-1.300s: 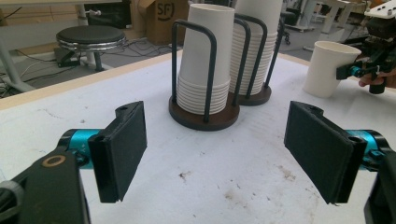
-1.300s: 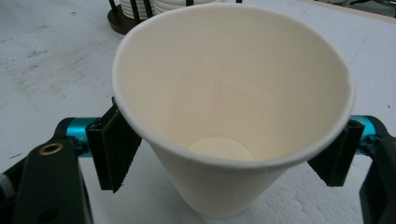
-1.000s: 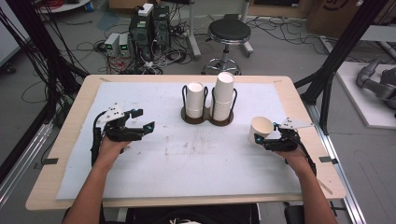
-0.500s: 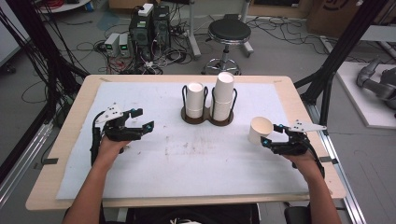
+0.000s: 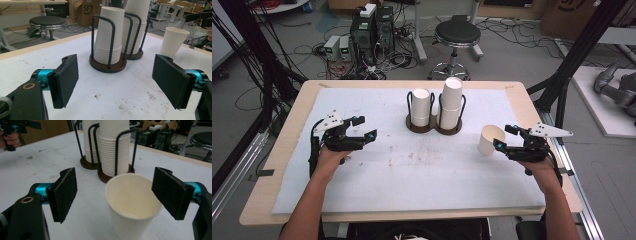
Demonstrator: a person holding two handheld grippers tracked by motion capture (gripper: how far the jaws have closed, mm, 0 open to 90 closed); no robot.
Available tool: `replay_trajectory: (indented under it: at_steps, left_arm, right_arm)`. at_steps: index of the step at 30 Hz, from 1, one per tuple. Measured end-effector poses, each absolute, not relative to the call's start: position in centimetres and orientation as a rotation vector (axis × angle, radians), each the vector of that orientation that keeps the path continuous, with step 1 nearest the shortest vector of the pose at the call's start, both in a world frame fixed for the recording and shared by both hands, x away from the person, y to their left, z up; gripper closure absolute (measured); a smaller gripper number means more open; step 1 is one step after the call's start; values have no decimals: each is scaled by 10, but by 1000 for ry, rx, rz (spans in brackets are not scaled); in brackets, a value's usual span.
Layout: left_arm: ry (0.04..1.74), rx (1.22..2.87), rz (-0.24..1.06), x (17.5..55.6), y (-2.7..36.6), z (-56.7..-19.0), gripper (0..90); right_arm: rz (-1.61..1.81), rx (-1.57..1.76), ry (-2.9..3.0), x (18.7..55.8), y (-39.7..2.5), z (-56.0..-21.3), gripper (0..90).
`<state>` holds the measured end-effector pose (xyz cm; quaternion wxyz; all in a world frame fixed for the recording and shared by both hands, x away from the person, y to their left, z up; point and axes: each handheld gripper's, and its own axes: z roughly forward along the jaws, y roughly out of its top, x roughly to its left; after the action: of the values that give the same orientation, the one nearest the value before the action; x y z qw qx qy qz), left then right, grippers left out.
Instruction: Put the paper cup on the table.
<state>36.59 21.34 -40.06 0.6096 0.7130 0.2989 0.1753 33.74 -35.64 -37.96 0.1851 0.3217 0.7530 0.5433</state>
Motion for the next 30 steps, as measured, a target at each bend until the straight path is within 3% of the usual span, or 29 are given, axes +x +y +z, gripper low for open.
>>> replay_trajectory:
  at_steps: [17,30]
  left_arm:
    - [686,1605,403,364,214,-397,207]
    - [674,1600,419,363,212,-393,207]
  right_arm:
    - [1599,837,2097,343,-316,-373,211]
    - [1580,829,2103,339,-317,-371,211]
